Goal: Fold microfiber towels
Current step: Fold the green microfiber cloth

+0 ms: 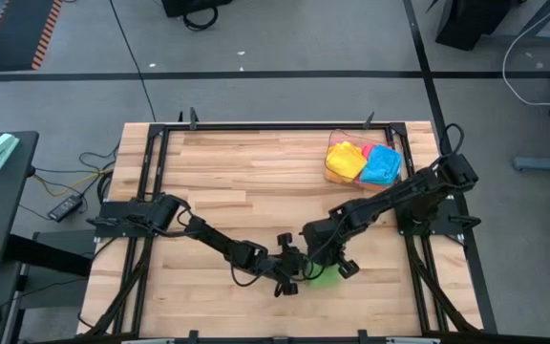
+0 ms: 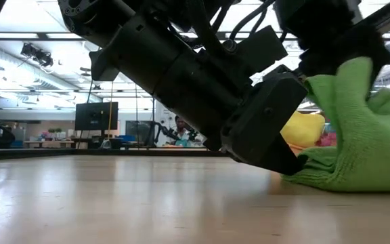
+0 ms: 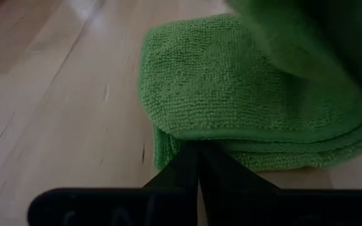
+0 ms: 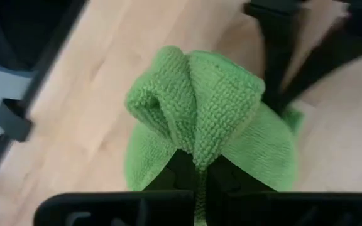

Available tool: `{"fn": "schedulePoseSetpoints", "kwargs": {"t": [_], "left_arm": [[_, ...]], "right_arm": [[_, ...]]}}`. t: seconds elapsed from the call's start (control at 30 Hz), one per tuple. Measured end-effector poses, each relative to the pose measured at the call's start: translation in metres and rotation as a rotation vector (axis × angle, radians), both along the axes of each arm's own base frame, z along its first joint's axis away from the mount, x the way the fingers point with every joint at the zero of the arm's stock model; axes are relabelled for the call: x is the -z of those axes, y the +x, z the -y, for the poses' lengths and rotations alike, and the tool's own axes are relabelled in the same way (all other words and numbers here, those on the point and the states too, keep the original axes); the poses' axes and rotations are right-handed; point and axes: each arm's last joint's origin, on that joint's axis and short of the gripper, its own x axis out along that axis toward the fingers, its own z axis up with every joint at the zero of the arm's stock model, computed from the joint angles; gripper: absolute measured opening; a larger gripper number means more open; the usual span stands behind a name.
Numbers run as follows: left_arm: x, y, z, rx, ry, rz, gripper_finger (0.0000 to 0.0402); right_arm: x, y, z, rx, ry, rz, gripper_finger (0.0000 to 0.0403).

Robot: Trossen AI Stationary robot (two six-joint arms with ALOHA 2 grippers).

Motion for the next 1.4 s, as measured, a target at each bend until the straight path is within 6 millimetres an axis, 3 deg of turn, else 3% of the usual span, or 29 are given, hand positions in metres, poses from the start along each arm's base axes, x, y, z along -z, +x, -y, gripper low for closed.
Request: {"fn": "schedulePoseSetpoints", "kwargs": {"t": [0.23, 0.37, 0.67, 0.9, 1.17, 1.3, 1.4], "left_arm": [[0.000, 0.000, 0.000, 0.004, 0.007, -0.001, 0.0008], [0.000, 0.000, 0.000, 0.004, 0.007, -0.001, 0.0016], [0.000, 0.000, 0.000, 0.004, 0.009, -0.003, 0.0020], [0.000, 0.000, 0.000, 0.005, 0.009, -0.003, 0.0009], [0.001, -0.001, 0.000, 0.003, 0.008, -0.007, 0.0028], [0.001, -0.001, 0.001, 0.003, 0.008, -0.011, 0.0017], [0.001, -0.002, 0.002, 0.005, 0.008, -0.012, 0.0010]], "right_arm": [[0.011, 0.000, 0.023, 0.018, -0.080, 0.015, 0.0008], [0.019, -0.002, 0.026, 0.022, -0.076, 0.041, 0.0014], [0.031, -0.005, 0.028, 0.067, -0.126, 0.076, 0.0120], [0.004, -0.001, 0.037, 0.127, -0.140, 0.032, 0.0189], [-0.024, -0.007, 0.043, 0.187, -0.100, 0.018, 0.0192], [-0.044, -0.016, 0.028, 0.147, 0.019, 0.115, 0.0187], [-0.046, -0.027, 0.013, 0.125, 0.070, 0.233, 0.0184]]}}
